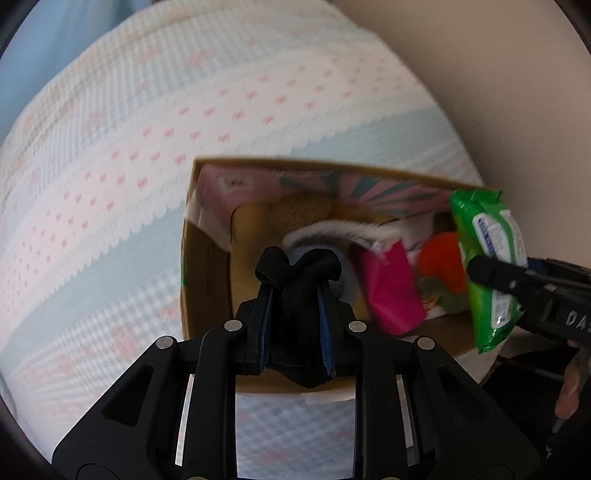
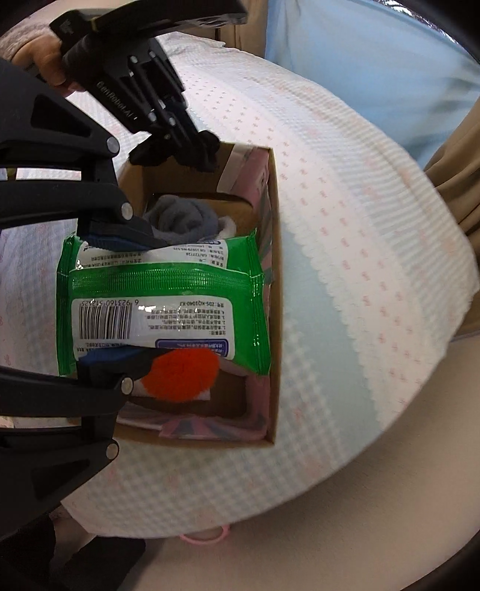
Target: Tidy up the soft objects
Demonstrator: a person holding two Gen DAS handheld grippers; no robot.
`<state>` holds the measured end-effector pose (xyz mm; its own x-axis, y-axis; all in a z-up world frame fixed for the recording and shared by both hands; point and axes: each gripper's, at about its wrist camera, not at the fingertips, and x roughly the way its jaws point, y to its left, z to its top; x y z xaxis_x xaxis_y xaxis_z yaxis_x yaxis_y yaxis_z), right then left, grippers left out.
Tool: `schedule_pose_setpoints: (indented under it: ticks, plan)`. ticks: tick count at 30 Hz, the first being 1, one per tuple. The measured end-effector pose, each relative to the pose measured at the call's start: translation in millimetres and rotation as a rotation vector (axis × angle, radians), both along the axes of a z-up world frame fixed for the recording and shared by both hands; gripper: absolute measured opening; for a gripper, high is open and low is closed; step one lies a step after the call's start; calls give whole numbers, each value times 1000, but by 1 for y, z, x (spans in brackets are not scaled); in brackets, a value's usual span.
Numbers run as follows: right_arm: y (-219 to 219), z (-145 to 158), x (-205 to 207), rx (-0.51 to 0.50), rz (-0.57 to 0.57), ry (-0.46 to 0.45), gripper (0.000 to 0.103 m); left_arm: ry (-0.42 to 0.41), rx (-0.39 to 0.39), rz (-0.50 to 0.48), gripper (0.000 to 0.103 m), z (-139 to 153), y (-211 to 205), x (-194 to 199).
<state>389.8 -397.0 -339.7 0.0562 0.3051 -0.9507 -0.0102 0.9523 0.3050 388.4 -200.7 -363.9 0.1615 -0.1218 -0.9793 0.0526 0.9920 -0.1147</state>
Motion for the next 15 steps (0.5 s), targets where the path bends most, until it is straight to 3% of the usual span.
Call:
schedule_pose_setpoints:
  ticks: [3,5,7,9,10,11,15]
  plan:
    - [-1,-11,6,20,-3,26,39,28,20,-6,19,-12,-2,1]
    - [-1,-19,9,41,-6,59,40,28,33,-16,33,-12,-5,0]
    - [-1,-19,10,42,-13,59,49,41,51,-28,102,-13,-8,0]
    - [-3,-14,10,48,-29,27,90,17,58,-34,102,-6,-7,-2]
    - [-3,-12,10,48,-33,22,98,18,57,-41,103,-4,-7,-4]
    - [-3,-10,9,46,-34,18,103,23,54,-47,103,-3,-7,-6]
    - [-3,-1,1,10,-23,-6,103,13,53,-60,103,6,-7,-12]
